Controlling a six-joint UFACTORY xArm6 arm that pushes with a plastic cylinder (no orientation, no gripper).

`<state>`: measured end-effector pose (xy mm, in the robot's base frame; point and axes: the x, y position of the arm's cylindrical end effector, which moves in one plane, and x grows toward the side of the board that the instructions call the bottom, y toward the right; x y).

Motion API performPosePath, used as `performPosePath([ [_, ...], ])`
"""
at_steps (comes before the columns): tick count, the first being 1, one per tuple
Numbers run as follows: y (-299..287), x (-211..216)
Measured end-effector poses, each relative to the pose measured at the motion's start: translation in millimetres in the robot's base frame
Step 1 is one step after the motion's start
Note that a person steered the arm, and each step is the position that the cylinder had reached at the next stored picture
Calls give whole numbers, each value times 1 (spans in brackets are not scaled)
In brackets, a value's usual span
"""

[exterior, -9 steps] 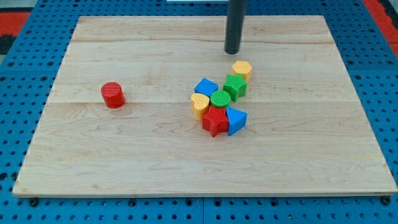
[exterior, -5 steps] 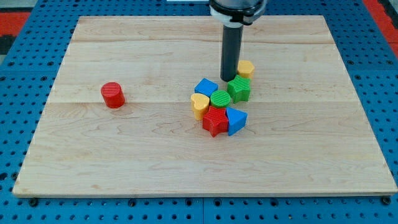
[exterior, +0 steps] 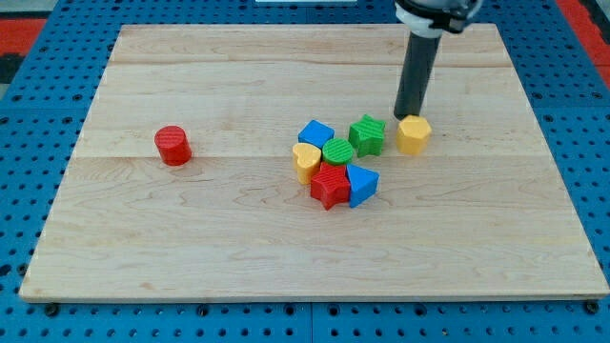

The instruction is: Move the hexagon into the right of green circle

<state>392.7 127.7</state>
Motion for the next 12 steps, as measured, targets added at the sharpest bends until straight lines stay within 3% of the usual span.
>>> performPosePath([
  [2,9,10],
  [4,93,19],
  [6,45,41],
  [8,-28,13],
  [12,-42,21],
])
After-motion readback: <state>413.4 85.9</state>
